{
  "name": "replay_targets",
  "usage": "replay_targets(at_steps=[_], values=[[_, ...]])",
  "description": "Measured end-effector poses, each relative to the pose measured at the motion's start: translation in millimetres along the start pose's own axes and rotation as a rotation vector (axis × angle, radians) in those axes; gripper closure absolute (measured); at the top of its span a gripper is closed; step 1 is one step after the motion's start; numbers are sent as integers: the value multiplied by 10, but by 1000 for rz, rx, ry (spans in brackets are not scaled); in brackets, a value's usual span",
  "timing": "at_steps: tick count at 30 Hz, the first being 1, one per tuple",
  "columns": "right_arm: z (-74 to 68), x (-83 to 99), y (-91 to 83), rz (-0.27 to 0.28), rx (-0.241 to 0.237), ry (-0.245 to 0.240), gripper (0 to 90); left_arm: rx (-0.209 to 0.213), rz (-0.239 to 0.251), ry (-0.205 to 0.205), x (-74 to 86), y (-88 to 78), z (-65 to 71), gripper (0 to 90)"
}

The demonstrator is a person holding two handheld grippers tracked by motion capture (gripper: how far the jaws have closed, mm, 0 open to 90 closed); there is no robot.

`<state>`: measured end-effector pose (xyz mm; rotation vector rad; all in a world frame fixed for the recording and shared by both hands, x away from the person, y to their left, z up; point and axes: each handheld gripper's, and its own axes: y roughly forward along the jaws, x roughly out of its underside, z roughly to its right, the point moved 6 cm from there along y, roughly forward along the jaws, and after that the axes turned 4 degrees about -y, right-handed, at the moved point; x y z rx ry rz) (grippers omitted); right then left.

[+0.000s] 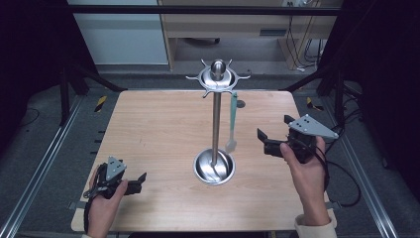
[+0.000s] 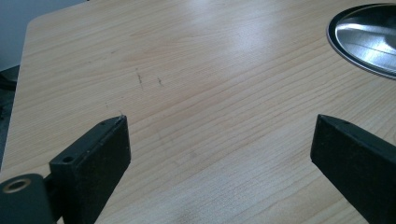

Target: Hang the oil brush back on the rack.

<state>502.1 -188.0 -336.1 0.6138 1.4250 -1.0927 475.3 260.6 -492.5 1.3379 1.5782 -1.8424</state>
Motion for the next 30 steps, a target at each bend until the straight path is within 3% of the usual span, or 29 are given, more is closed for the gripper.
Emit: replay_targets(at_steps=[14, 30], values=[[136, 446, 238, -137, 15, 15, 99, 3, 8, 2, -8, -6, 1, 43], [127, 893, 484, -236, -11, 25, 107, 4, 10, 2, -9, -6, 2, 43]])
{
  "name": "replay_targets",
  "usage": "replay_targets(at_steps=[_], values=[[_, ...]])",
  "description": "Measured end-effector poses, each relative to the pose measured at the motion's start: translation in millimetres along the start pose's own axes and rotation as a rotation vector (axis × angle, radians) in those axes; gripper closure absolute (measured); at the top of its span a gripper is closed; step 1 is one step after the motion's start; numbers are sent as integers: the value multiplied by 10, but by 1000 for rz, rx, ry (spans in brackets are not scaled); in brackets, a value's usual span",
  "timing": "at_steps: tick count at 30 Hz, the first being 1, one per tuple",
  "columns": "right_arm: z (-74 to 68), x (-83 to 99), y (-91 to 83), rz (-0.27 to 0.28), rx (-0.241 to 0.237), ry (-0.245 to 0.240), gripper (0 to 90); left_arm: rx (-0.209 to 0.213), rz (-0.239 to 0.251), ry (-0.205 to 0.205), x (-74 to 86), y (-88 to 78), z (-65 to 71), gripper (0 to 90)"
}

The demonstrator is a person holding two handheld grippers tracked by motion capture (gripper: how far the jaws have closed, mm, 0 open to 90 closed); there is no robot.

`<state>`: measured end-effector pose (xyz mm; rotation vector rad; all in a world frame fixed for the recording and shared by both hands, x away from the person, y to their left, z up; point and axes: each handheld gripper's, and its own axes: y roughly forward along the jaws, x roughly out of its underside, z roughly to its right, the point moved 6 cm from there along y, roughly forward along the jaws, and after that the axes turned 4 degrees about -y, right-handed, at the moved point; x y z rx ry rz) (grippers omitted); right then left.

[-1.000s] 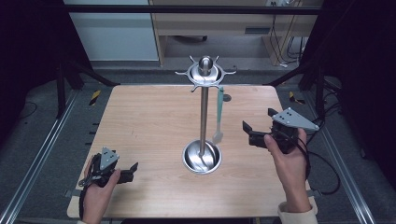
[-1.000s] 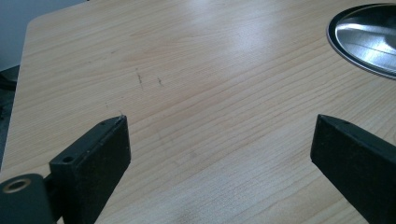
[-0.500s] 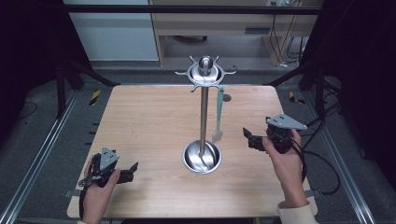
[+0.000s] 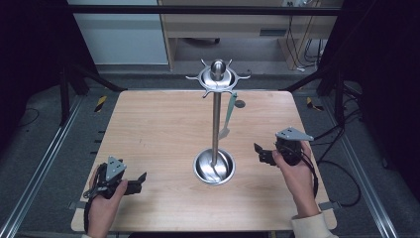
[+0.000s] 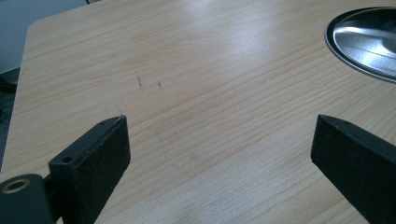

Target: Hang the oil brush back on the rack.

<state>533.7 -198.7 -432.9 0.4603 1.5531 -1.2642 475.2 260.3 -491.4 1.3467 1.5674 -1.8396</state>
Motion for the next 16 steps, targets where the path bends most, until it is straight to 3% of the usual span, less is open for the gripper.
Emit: replay_targets(at_steps=[16], values=[[-94, 367, 304, -126, -47, -4, 120, -1, 0, 2, 1, 7, 4, 43]])
